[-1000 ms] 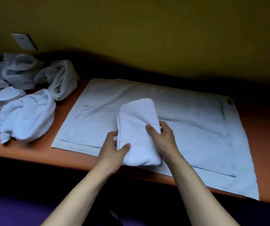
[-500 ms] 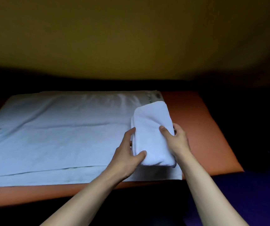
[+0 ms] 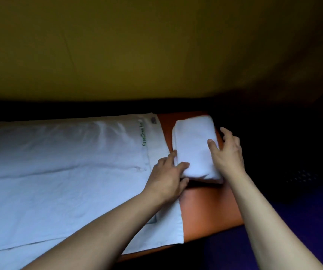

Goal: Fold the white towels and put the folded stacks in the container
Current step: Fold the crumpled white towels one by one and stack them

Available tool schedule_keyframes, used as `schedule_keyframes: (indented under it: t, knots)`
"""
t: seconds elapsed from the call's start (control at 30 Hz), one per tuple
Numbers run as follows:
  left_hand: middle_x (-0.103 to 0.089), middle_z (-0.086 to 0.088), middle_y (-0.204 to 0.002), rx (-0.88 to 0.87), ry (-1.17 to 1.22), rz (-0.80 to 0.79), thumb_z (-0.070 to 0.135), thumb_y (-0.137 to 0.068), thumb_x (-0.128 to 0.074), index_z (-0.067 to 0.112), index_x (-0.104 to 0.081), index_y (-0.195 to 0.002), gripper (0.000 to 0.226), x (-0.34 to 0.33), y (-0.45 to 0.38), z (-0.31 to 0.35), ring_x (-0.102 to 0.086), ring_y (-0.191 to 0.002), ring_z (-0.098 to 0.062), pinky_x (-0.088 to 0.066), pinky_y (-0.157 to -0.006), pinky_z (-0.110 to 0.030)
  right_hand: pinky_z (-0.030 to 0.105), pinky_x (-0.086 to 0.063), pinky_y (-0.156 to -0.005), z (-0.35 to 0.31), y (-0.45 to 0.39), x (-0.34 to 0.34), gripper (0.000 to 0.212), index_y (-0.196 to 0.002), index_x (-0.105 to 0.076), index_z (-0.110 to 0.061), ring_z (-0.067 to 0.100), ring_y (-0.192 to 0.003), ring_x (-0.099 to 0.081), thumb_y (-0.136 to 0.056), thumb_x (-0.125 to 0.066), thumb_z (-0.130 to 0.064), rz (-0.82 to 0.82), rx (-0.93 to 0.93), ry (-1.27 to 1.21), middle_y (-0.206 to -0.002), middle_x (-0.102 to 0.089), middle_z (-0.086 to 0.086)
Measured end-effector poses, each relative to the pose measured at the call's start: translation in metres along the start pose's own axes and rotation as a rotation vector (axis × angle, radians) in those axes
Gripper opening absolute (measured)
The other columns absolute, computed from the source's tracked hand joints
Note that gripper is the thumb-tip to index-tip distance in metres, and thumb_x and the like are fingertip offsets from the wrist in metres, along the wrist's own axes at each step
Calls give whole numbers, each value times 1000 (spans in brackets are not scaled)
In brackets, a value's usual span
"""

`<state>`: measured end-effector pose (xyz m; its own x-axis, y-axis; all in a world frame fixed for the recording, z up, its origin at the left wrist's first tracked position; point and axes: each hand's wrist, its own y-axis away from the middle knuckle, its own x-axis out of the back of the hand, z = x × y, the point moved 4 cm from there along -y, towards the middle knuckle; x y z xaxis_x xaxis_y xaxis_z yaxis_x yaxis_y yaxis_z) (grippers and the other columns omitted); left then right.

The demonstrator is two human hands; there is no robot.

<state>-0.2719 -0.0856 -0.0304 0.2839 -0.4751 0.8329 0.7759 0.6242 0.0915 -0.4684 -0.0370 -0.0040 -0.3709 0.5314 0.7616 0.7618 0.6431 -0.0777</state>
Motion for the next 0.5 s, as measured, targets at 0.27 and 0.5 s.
schedule_keyframes:
  t: [0.27, 0.5]
  knots:
    - [-52, -7, -148, -157, -362, 99, 43, -93, -35, 26, -49, -143, 55, -26, -3, -13, -59, -122, -38, -51, -97, -47, 43, -39, -109, 43, 96, -24, 47, -141, -56, -25, 27, -135, -44, -96, -46, -39, 74, 352, 236, -144, -51, 6]
    - [-14, 0, -167, -83, -348, 63, 48, -104, -15, 34, -13, -159, 56, -29, -27, -11, -24, -149, -37, -21, -120, -49, 35, -30, -116, 44, 44, -35, 46, -144, -53, -24, 26, -143, -36, -100, -45, -35, -1, 394, 218, -152, -46, 9]
